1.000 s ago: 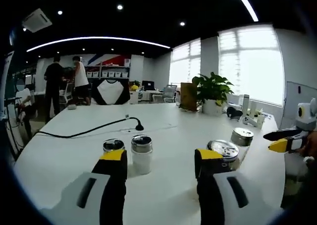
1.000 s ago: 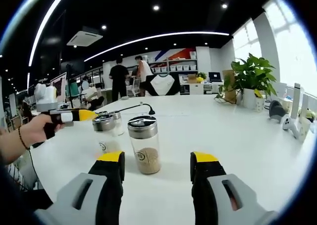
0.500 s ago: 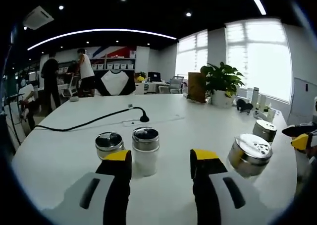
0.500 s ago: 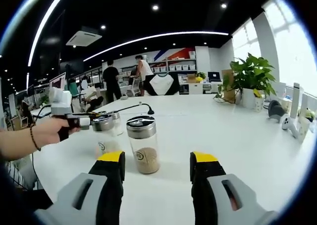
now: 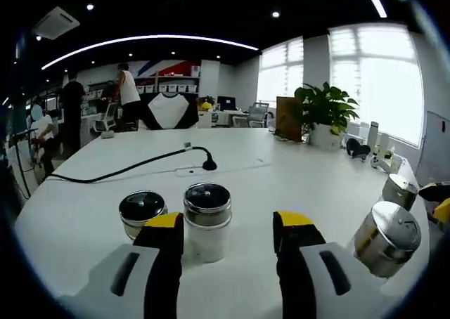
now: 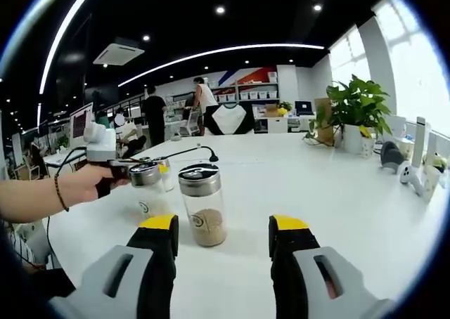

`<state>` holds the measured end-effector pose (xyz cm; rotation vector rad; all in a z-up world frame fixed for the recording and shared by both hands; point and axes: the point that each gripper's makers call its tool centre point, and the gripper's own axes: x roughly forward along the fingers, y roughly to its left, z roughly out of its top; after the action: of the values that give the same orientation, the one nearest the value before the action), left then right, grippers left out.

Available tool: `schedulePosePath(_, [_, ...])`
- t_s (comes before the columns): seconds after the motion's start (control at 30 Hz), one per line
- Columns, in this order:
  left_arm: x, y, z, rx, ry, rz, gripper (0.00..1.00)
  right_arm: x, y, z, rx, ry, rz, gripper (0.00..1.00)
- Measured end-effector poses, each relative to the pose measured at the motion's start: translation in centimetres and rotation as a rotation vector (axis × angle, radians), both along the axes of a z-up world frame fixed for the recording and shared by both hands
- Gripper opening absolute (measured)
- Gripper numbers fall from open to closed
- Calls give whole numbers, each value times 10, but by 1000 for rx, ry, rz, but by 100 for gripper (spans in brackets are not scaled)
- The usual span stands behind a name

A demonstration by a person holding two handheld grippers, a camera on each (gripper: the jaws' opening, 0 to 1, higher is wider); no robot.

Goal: Rotate the seasoning bottle until the label or dispensing opening points toward the visible target arrow and the bottle remains upright within the marked orientation range

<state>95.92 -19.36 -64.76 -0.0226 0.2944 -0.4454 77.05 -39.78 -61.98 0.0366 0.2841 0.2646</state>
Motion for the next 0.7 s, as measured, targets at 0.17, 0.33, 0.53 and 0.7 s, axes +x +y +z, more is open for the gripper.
schedulePosePath(0.17, [7,-2,-6,12,14,16,55,0,-1,-2,6,5,-3,51])
schedulePosePath(0.33, [12,-4,-14,19,34,26,54,0,-1,-2,6,4,-4,51])
schedulePosePath(0.53, [21,-2,-21,25,52,43,47,0,-3,0,3,1,-10,51])
schedulePosePath(0.7, [24,0,-22,35,53,49,36,0,-2,0,4,1,-8,51])
